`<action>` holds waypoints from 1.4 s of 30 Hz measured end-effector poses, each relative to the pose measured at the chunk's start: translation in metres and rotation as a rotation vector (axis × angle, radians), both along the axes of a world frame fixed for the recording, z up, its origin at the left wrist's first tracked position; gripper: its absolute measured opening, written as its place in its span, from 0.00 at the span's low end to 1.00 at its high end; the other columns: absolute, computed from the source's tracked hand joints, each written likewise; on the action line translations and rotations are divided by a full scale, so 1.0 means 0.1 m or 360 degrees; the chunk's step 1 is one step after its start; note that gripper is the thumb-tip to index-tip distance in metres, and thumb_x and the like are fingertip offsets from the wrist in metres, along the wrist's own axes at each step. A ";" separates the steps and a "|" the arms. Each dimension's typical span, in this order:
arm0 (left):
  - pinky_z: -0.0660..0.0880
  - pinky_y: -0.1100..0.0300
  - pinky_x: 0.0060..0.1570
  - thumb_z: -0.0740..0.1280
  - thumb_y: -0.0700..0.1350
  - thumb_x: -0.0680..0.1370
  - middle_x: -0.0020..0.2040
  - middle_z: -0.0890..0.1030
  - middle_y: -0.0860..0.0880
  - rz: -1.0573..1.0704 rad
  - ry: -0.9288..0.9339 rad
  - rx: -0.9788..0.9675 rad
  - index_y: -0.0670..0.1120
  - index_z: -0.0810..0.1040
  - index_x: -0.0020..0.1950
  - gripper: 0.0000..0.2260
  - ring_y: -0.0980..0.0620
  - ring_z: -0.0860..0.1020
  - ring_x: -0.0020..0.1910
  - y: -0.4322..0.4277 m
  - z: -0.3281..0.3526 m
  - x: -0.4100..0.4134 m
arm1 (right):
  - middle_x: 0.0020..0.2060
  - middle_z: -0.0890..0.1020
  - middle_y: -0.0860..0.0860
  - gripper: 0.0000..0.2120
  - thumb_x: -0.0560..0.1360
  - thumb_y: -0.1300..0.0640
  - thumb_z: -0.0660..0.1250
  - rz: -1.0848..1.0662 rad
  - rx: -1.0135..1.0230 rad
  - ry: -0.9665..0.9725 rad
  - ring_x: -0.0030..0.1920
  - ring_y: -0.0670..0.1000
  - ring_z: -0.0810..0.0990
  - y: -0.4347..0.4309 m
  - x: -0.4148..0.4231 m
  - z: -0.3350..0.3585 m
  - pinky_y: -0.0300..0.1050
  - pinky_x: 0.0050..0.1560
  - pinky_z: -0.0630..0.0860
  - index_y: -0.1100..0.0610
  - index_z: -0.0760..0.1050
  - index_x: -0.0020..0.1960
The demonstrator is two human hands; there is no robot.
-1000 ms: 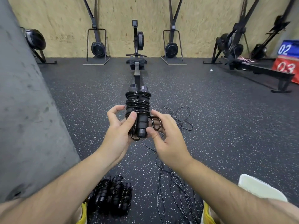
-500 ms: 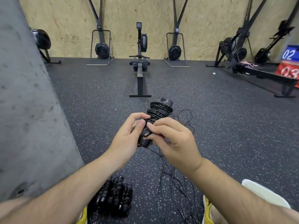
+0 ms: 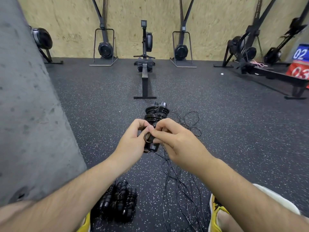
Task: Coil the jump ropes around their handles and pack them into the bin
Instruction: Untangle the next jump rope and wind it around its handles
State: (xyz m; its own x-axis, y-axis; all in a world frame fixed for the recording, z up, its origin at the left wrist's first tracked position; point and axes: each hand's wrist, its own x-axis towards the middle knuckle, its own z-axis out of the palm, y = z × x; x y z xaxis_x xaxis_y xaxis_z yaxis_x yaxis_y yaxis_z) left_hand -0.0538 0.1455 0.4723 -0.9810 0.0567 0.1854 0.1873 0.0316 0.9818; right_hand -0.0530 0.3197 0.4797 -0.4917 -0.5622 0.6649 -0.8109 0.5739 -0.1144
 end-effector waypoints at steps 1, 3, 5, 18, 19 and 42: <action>0.78 0.29 0.50 0.66 0.56 0.78 0.51 0.81 0.36 -0.0011 -0.0015 0.0016 0.53 0.76 0.48 0.07 0.32 0.82 0.48 0.00 0.00 0.01 | 0.53 0.75 0.53 0.15 0.78 0.66 0.66 -0.0024 0.0004 0.0040 0.44 0.49 0.74 -0.01 0.00 -0.01 0.48 0.44 0.78 0.60 0.78 0.65; 0.77 0.28 0.51 0.66 0.53 0.79 0.51 0.81 0.38 -0.0023 -0.0044 0.0072 0.52 0.77 0.47 0.06 0.35 0.81 0.46 0.01 0.01 0.01 | 0.52 0.76 0.54 0.13 0.80 0.62 0.65 -0.0062 0.0027 0.0131 0.43 0.53 0.75 -0.03 0.01 -0.01 0.50 0.41 0.77 0.61 0.78 0.64; 0.79 0.37 0.50 0.65 0.47 0.83 0.46 0.81 0.43 -0.0015 -0.0083 0.0163 0.49 0.77 0.47 0.06 0.42 0.78 0.44 0.02 0.01 0.00 | 0.50 0.77 0.57 0.12 0.82 0.60 0.63 -0.0096 0.0064 0.0245 0.40 0.56 0.76 -0.04 0.01 0.00 0.53 0.37 0.77 0.64 0.78 0.61; 0.75 0.57 0.34 0.60 0.42 0.84 0.40 0.79 0.48 -0.0080 -0.0250 0.0457 0.44 0.75 0.51 0.05 0.54 0.76 0.35 0.04 0.10 0.02 | 0.41 0.76 0.53 0.12 0.82 0.56 0.59 -0.0318 0.0228 0.0232 0.34 0.54 0.74 -0.08 0.00 0.10 0.48 0.32 0.74 0.60 0.78 0.47; 0.76 0.57 0.35 0.61 0.41 0.84 0.41 0.79 0.47 -0.0121 -0.0242 0.0463 0.44 0.75 0.51 0.04 0.53 0.76 0.36 0.02 0.10 0.01 | 0.41 0.76 0.53 0.13 0.82 0.55 0.58 -0.0343 0.0247 0.0233 0.33 0.54 0.74 -0.07 0.00 0.11 0.48 0.31 0.74 0.60 0.78 0.47; 0.74 0.57 0.38 0.67 0.35 0.79 0.45 0.81 0.48 -0.0015 0.0004 0.0286 0.49 0.77 0.45 0.09 0.52 0.77 0.39 0.14 0.14 0.05 | 0.35 0.74 0.46 0.11 0.76 0.55 0.71 -0.0552 -0.0772 -0.0335 0.37 0.47 0.74 -0.17 0.16 0.01 0.47 0.39 0.73 0.55 0.73 0.38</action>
State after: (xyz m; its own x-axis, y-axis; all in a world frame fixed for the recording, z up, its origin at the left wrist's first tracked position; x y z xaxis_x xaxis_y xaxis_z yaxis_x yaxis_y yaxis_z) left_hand -0.0488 0.1592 0.4864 -0.9801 0.0318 0.1960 0.1894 -0.1463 0.9709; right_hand -0.0373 0.3027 0.4809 -0.7393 -0.0057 0.6734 -0.5189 0.6421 -0.5643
